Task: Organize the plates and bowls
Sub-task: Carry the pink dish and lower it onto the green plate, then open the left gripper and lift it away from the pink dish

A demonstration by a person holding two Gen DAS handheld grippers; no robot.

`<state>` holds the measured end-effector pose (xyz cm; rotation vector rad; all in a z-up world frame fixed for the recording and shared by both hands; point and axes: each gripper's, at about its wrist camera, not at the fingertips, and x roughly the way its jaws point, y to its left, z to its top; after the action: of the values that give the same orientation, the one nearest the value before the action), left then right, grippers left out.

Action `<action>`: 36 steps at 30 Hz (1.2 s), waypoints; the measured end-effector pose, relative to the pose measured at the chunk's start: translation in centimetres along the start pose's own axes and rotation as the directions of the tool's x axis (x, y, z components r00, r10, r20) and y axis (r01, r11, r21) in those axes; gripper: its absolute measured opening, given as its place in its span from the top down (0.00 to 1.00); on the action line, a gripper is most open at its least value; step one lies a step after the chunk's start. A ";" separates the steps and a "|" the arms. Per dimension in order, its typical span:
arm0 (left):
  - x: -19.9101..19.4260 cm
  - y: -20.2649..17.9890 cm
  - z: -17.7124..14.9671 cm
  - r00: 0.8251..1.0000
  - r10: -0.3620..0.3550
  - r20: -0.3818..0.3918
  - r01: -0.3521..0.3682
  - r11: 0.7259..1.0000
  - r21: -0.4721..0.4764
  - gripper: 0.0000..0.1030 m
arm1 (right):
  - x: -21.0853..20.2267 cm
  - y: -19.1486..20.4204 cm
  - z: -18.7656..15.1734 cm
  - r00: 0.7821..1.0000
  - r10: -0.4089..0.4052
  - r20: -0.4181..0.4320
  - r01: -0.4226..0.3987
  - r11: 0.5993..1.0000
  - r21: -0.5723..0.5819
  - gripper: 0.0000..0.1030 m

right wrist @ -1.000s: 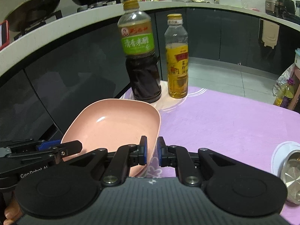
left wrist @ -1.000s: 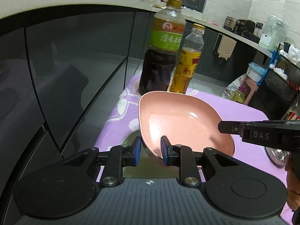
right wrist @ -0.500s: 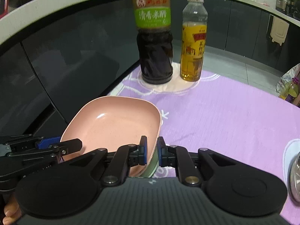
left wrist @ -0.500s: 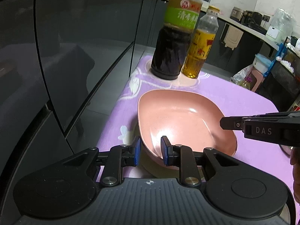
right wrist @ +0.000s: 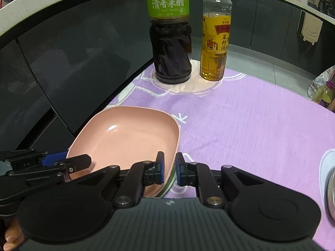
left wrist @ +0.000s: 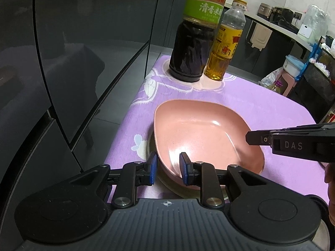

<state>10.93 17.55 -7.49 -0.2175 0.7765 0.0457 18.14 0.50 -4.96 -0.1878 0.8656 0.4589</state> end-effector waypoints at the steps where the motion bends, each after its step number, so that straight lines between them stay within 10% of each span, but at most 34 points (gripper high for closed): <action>1: 0.1 0.0 0.0 1.000 0.003 -0.001 -0.003 1.000 0.001 0.80 | 0.1 0.0 -0.1 1.000 0.002 -0.002 -0.002 1.000 0.002 0.89; 23: -2.8 0.5 -0.1 1.000 0.018 0.014 -0.017 0.998 -0.063 0.79 | -1.3 -2.0 -0.3 0.999 0.035 0.018 -0.036 0.997 0.065 0.88; 36: -4.4 -6.0 0.5 0.997 -0.064 0.032 0.061 0.995 0.083 0.78 | -5.4 -6.8 -1.8 0.996 0.001 0.094 -0.016 0.987 0.161 0.83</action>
<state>8.86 11.99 -2.97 -0.1628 0.7352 -0.0414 16.98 -7.87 -2.14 -0.0136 0.8081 0.4000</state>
